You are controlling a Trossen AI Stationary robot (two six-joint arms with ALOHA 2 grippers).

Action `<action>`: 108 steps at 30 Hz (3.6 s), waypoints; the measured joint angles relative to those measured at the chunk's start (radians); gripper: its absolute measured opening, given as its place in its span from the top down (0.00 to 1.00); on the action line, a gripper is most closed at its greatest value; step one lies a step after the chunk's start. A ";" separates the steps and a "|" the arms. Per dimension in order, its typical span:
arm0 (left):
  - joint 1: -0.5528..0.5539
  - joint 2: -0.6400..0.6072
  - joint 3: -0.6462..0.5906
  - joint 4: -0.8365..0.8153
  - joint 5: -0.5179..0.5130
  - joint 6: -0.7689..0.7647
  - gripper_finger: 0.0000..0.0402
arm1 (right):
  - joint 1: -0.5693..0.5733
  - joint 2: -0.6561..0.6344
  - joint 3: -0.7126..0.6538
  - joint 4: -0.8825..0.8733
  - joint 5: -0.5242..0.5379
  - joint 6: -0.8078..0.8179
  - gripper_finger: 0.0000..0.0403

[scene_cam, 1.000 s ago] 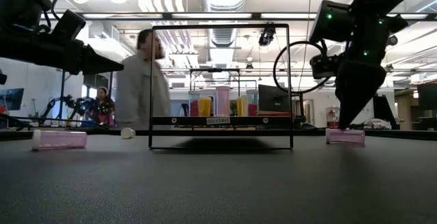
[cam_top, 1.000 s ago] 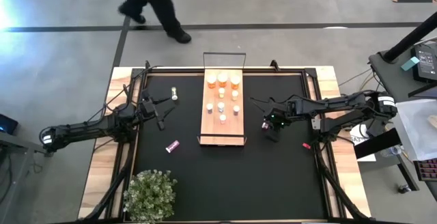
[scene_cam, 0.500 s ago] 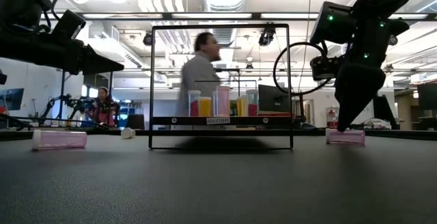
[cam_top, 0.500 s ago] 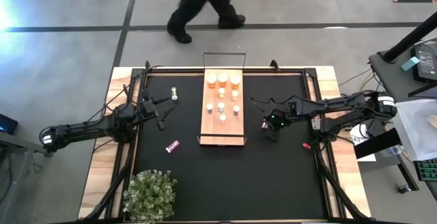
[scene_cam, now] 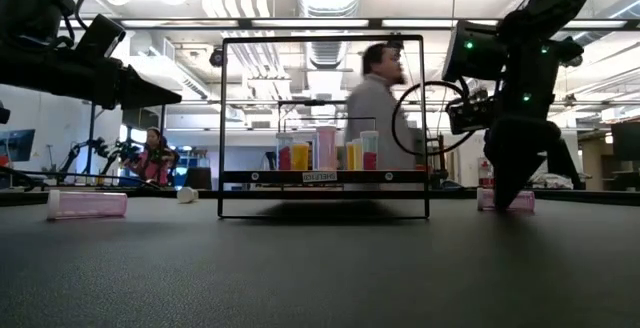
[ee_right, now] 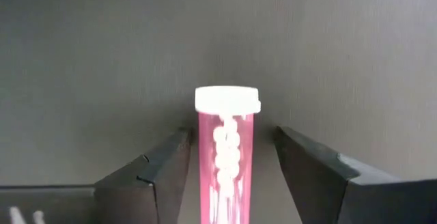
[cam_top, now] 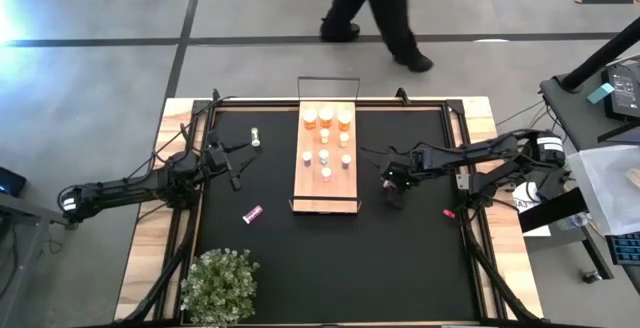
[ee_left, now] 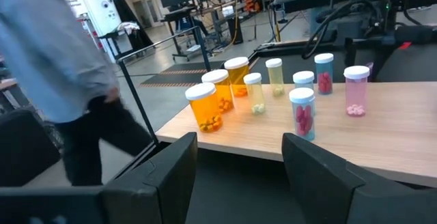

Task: Pick and place medicine bottles onto shelf by color
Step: Put the bottom pink medicine bottle on the shelf aligned with the other pink medicine bottle

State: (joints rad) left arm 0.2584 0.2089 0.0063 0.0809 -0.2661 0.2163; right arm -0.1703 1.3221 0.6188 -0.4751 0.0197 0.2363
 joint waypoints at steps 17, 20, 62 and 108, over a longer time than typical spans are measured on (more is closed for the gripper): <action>0.000 0.000 0.000 0.000 0.000 0.000 0.51 | 0.000 -0.010 0.012 0.035 0.011 -0.013 0.71; 0.000 0.000 0.000 0.000 0.000 0.000 0.51 | 0.000 -0.034 0.012 0.056 0.010 -0.026 0.73; 0.000 0.000 0.000 0.000 0.000 0.000 0.51 | 0.049 -0.109 -0.433 1.635 0.006 -0.235 0.75; 0.000 -0.001 0.000 0.000 0.000 0.000 0.51 | 0.090 0.547 -0.242 2.047 0.008 -0.301 0.75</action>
State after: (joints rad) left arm 0.2588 0.2082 0.0063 0.0807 -0.2661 0.2164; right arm -0.0807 1.8690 0.3771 1.5714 0.0273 -0.0648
